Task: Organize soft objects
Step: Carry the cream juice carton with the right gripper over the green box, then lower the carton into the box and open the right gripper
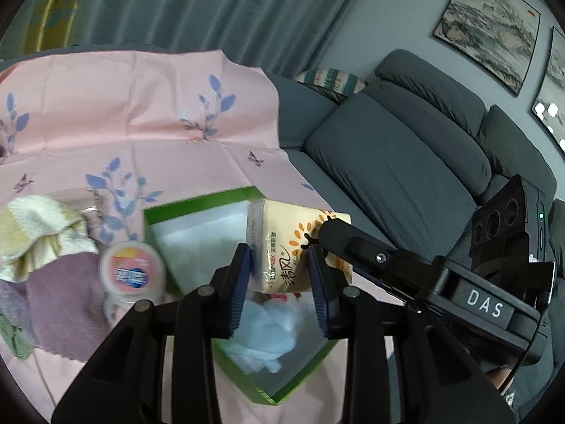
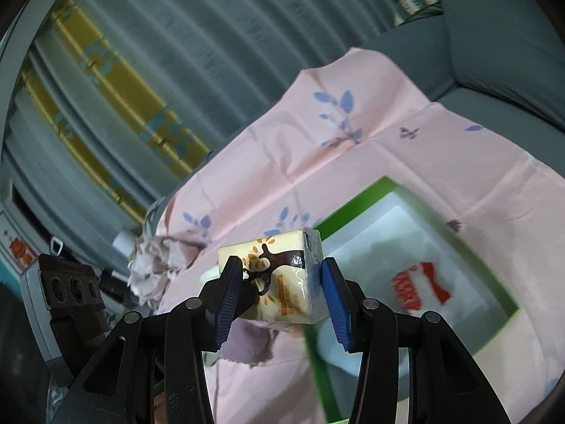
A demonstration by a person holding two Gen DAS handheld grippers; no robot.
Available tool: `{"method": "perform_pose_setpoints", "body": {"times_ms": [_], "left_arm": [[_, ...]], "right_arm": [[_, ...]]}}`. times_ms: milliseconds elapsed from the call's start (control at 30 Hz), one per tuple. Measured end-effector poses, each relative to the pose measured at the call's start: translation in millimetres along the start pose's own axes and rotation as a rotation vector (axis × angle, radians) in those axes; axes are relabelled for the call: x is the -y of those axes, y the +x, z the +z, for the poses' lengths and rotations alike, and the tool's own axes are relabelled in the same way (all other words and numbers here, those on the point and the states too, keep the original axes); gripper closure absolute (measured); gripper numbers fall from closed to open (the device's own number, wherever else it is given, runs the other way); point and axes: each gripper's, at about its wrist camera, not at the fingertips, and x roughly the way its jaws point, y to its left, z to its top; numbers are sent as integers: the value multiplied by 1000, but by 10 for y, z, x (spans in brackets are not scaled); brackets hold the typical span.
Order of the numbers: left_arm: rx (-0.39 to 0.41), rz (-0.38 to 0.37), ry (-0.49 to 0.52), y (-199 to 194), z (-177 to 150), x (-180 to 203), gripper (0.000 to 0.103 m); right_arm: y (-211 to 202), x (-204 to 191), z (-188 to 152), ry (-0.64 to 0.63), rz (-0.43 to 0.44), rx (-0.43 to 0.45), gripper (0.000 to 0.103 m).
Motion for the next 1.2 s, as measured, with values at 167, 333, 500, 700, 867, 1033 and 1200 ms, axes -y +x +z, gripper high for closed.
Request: {"method": "perform_pose_setpoints", "body": {"times_ms": [167, 333, 500, 700, 867, 1033, 1200], "left_arm": [[-48, -6, 32, 266, -6, 172, 73], [-87, -5, 50, 492, -1, 220, 73], [-141, 20, 52, 721, -41, 207, 73], [-201, 19, 55, 953, -78, 186, 73], [-247, 31, 62, 1137, -48, 174, 73], [-281, 41, 63, 1274, -90, 123, 73], [-305, 54, 62, 1374, -134, 91, 73]], "right_arm": [[-63, 259, 37, 58, -56, 15, 54], [-55, 491, 52, 114, -62, 13, 54], [61, 723, 38, 177, -67, -19, 54], [148, 868, 32, 226, -126, -42, 54], [225, 996, 32, 269, -138, -48, 54], [315, 1094, 13, 304, -160, -78, 54], [380, 1176, -15, 329, -180, -95, 54]]}}
